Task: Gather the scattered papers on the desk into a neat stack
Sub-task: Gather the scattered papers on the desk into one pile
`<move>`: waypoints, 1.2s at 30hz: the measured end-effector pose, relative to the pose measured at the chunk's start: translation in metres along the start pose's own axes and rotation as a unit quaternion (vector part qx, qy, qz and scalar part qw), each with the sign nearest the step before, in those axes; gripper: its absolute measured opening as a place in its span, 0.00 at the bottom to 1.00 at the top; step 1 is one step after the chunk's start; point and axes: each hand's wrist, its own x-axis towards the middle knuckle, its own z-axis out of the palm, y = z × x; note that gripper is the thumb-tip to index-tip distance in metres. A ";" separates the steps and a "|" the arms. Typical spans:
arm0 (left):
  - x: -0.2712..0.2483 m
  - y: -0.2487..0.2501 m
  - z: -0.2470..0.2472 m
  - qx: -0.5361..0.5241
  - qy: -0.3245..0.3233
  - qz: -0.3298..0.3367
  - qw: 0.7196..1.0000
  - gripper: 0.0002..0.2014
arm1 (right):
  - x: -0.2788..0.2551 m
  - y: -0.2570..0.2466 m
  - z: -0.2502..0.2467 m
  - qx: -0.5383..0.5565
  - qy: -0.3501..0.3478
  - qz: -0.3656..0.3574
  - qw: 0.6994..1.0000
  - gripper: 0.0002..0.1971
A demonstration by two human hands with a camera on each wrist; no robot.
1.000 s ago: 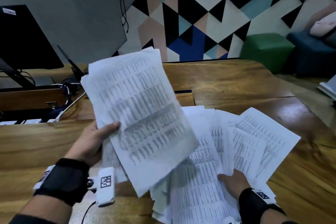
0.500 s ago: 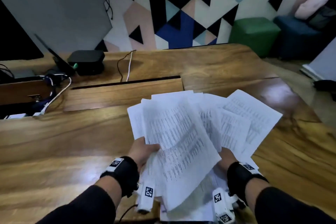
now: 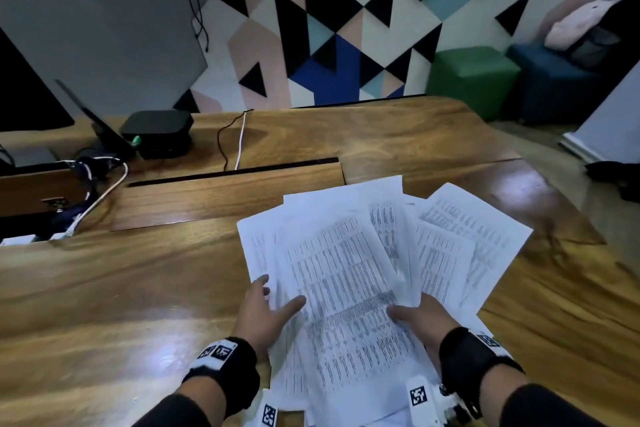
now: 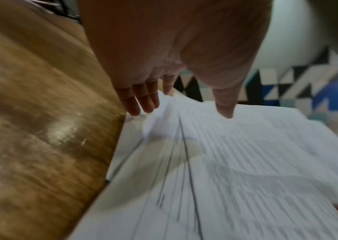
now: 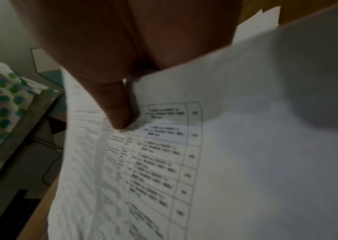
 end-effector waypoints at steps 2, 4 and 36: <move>0.003 -0.002 -0.014 -0.075 -0.019 -0.035 0.996 0.59 | -0.003 -0.005 -0.001 0.047 -0.024 -0.002 0.999 0.15; 0.001 0.004 -0.022 -0.153 -0.095 -0.057 0.982 0.61 | -0.003 -0.009 -0.002 0.080 -0.053 0.002 0.995 0.14; -0.023 0.017 -0.034 -0.302 -0.166 -0.099 0.934 0.23 | -0.022 -0.025 0.035 -0.047 -0.095 -0.014 0.994 0.20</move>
